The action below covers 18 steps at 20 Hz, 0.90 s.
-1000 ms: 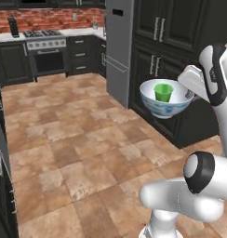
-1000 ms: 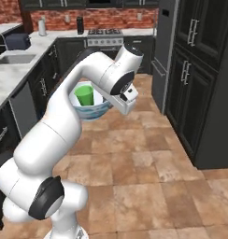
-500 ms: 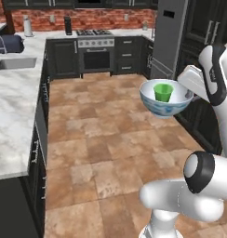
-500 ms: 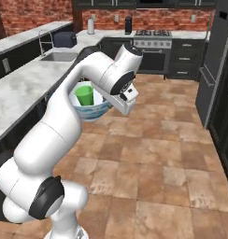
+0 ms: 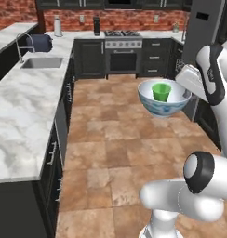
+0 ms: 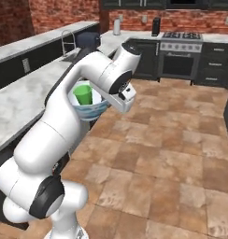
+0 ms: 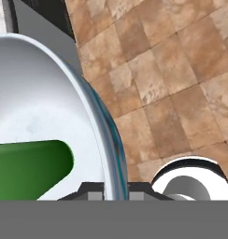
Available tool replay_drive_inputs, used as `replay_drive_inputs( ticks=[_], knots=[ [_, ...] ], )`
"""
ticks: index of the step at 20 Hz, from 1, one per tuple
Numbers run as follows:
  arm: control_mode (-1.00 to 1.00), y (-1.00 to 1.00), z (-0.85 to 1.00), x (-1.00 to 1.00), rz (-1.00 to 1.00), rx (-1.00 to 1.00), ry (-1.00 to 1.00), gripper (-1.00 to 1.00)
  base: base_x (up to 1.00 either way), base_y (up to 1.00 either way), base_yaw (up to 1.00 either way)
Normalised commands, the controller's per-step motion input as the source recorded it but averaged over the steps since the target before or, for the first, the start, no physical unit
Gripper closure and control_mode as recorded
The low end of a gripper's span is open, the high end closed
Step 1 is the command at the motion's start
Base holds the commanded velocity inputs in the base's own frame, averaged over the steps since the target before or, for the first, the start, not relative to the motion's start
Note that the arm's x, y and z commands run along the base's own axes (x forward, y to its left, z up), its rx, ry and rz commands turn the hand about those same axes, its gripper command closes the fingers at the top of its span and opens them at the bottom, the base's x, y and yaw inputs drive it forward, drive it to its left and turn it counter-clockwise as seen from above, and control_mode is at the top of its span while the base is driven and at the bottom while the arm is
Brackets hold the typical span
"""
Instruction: Place the cup inside the bowl on the dining table and move the bowl to any counter.
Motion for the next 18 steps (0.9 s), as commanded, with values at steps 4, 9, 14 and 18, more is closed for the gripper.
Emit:
replay_drive_inputs(
  ticks=[4,9,14,18],
  knots=[
    [1.00,0.00,0.00,0.00,0.00,0.00,0.00,1.00,0.58,-0.13,0.39],
    [1.00,0.00,0.00,0.00,0.00,0.00,0.00,1.00,0.50,-0.10,0.45],
    [1.00,0.00,0.00,0.00,0.00,0.00,0.00,1.00,0.20,-0.21,0.47],
    [1.00,0.00,0.00,0.00,0.00,0.00,0.00,1.00,0.00,-0.13,0.49]
  ],
)
